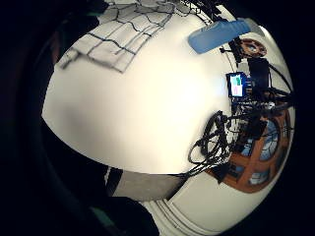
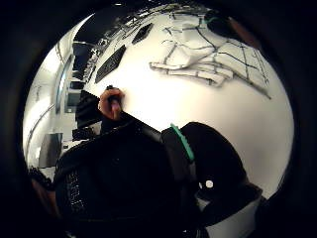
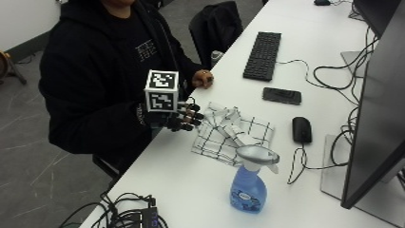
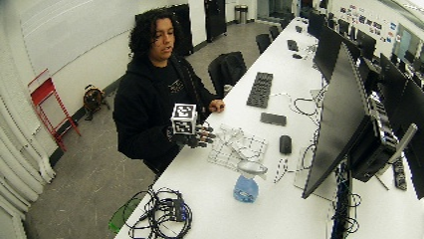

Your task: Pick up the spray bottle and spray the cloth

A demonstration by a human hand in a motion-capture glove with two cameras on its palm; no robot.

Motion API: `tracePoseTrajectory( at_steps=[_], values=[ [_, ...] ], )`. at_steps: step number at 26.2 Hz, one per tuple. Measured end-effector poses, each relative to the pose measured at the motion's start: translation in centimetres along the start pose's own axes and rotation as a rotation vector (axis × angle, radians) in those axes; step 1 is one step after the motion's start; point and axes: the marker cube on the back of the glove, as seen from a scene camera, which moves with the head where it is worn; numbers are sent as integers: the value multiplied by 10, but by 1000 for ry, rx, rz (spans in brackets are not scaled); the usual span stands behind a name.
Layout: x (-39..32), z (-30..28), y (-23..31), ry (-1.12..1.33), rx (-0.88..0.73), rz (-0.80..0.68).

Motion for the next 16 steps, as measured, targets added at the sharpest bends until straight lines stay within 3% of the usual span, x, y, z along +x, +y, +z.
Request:
tracePoseTrajectory(
  at_steps=[16],
  values=[
    [56, -9, -2, 0, -2, 114]
  ],
)
